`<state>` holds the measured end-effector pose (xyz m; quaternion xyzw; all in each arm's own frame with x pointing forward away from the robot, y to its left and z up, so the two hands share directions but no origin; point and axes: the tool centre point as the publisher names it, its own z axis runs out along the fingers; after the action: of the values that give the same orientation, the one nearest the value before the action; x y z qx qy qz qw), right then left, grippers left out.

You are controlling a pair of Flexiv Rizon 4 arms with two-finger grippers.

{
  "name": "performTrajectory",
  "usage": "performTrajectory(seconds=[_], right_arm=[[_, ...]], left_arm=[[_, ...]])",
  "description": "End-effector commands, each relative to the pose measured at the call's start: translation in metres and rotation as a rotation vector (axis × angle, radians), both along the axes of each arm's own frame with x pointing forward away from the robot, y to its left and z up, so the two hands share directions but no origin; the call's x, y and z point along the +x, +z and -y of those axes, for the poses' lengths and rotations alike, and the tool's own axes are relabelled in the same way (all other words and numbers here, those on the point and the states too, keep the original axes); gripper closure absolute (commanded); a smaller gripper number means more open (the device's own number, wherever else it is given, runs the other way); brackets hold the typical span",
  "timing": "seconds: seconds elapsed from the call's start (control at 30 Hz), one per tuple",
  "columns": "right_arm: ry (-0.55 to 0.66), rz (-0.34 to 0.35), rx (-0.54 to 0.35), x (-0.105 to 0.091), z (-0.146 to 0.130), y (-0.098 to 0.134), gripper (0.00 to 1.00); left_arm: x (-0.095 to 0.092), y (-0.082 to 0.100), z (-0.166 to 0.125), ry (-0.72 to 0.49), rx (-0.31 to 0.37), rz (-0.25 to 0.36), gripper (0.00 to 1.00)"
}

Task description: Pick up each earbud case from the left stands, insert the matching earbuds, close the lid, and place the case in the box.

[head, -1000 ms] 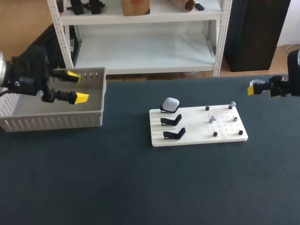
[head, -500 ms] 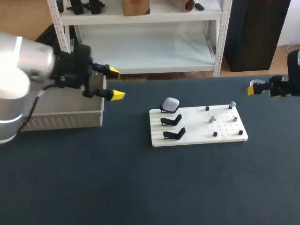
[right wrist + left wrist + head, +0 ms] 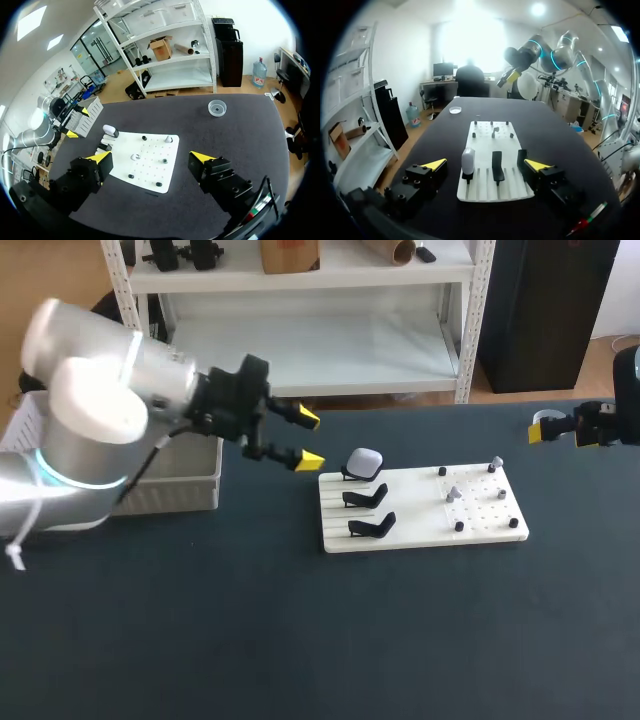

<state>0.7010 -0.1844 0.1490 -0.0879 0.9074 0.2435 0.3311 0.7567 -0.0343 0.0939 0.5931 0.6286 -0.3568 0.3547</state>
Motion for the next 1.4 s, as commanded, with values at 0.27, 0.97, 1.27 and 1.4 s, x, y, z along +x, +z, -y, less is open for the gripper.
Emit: performTrajectory(seconds=[0.27, 0.97, 1.27, 1.4], right_arm=[[0.001, 0.0, 0.0, 0.0, 0.0, 0.0, 0.0], [0.001, 0.0, 0.0, 0.0, 0.0, 0.0, 0.0], [0.001, 0.0, 0.0, 0.0, 0.0, 0.0, 0.0], [0.001, 0.0, 0.0, 0.0, 0.0, 0.0, 0.0]], left_arm=[[0.008, -0.011, 0.015, -0.052, -0.006, -0.028, 0.0], [0.01, -0.034, 0.019, 0.082, -0.012, 0.005, 0.0], [0.018, -0.051, 0.024, 0.104, -0.016, -0.032, 0.0], [0.021, -0.053, 0.025, 0.114, -0.025, -0.045, 0.0]])
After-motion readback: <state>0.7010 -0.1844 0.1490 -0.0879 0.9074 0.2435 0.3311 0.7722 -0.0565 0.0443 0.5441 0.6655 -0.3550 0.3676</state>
